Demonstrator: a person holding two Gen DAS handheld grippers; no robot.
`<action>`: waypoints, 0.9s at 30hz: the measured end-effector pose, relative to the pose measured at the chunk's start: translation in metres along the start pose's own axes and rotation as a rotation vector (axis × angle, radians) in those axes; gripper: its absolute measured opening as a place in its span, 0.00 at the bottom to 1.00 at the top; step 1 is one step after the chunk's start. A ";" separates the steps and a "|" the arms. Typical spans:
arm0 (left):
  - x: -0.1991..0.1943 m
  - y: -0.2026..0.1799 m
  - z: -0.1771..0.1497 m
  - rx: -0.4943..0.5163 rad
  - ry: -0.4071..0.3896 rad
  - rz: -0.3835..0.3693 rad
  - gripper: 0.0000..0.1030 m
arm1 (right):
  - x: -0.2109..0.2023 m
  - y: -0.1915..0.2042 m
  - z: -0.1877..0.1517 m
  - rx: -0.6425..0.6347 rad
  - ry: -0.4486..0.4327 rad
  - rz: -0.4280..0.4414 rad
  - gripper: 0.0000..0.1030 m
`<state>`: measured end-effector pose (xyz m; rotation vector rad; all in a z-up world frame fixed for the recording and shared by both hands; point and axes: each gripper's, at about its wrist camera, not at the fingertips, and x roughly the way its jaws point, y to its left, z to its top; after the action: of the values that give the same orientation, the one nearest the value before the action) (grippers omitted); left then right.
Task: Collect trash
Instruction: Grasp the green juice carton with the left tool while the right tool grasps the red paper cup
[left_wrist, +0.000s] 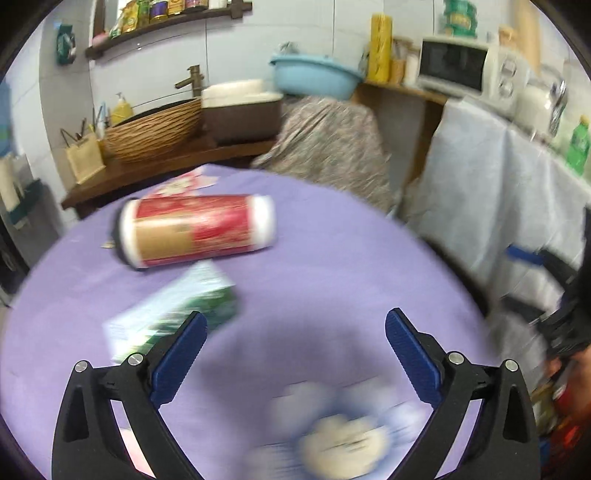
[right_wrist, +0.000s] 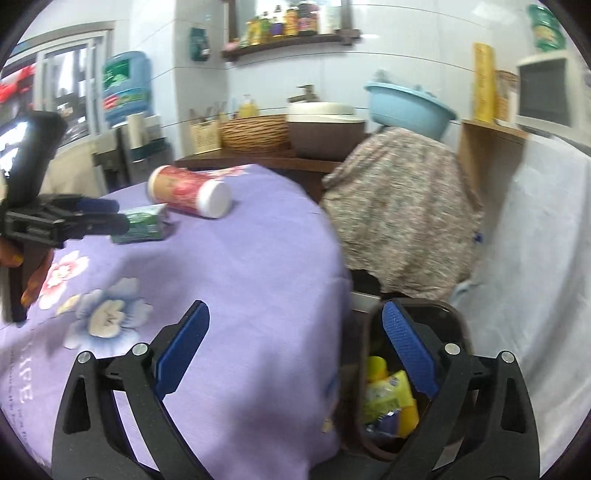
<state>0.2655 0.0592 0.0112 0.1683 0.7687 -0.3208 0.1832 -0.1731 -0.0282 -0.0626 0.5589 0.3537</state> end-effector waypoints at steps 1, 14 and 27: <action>0.003 0.009 0.001 0.026 0.021 0.026 0.93 | 0.000 0.006 0.001 -0.004 0.003 0.010 0.91; 0.063 0.081 0.007 0.290 0.288 0.082 0.91 | 0.012 0.044 0.013 -0.062 0.057 0.075 0.92; 0.087 0.070 0.008 0.438 0.388 0.072 0.64 | 0.048 0.050 0.036 -0.053 0.101 0.101 0.92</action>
<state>0.3534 0.1034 -0.0427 0.6843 1.0656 -0.3905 0.2222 -0.1054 -0.0219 -0.1037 0.6538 0.4650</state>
